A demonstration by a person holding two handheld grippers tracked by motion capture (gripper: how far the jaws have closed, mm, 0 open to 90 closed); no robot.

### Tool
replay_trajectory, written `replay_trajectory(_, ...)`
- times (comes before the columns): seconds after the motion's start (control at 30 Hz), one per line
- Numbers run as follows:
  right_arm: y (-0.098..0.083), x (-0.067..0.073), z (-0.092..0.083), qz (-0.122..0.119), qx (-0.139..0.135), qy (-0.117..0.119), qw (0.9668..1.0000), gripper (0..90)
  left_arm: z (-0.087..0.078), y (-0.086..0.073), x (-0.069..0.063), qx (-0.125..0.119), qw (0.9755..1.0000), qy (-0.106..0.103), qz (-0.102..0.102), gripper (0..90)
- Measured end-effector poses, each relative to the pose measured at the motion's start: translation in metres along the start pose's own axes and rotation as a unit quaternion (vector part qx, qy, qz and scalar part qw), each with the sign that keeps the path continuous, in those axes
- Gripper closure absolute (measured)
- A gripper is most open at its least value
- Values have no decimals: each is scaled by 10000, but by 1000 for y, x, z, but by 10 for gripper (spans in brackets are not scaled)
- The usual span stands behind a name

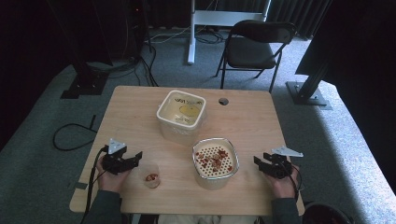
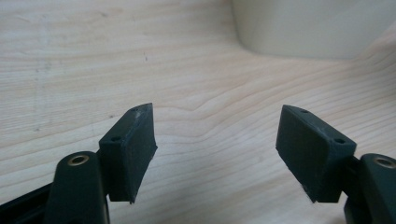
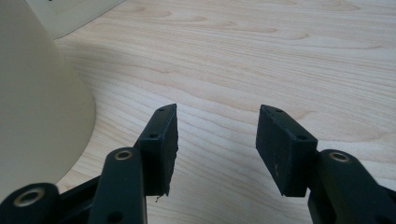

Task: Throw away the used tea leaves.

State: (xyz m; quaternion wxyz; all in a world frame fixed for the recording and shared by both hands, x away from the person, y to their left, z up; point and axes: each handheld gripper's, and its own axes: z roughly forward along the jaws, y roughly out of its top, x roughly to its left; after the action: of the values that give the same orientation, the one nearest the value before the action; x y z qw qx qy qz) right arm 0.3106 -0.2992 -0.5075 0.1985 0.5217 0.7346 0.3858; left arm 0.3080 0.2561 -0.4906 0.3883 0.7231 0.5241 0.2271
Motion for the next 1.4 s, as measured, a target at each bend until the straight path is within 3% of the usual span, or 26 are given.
replay_trajectory(0.13,0,1,-1,3,-21,3,10000,469,-23,4,-4,-368,9992,-137,-81,262)
replay_trajectory(0.27,-1,0,-2,42,-23,-8,10000,466,-42,8,-11,-634,9970,-431,-131,212)
replay_trajectory(0.33,-2,-1,-2,66,-33,-10,10000,466,-48,7,-17,-664,9957,-632,-94,179)
replay_trajectory(0.43,-3,-2,-4,94,-54,-10,9999,464,-58,3,-29,-739,9943,-773,28,152)
replay_trajectory(0.6,-5,-4,-5,123,-58,-14,9999,463,-65,-7,-51,-659,9933,-914,268,106)
replay_trajectory(0.73,-4,-4,-5,128,-63,-11,9999,459,-63,-18,-64,-566,9936,-859,460,86)
replay_trajectory(0.9,-4,-3,-5,117,-59,4,9999,459,-53,-31,-71,-393,9937,-932,487,67)
replay_trajectory(1.03,-5,-5,-5,138,-65,4,9999,459,-44,-39,-77,-125,9952,-759,601,68)
replay_trajectory(1.2,-6,-4,-4,125,-49,12,9999,459,-34,-47,-80,132,9949,-816,573,84)
replay_trajectory(1.3,-6,-4,-3,106,-53,29,9999,459,-31,-49,-77,99,9956,-804,470,166)
replay_trajectory(1.4,-6,-3,-2,105,-31,39,9999,459,-31,-48,-74,-83,9958,-835,356,222)
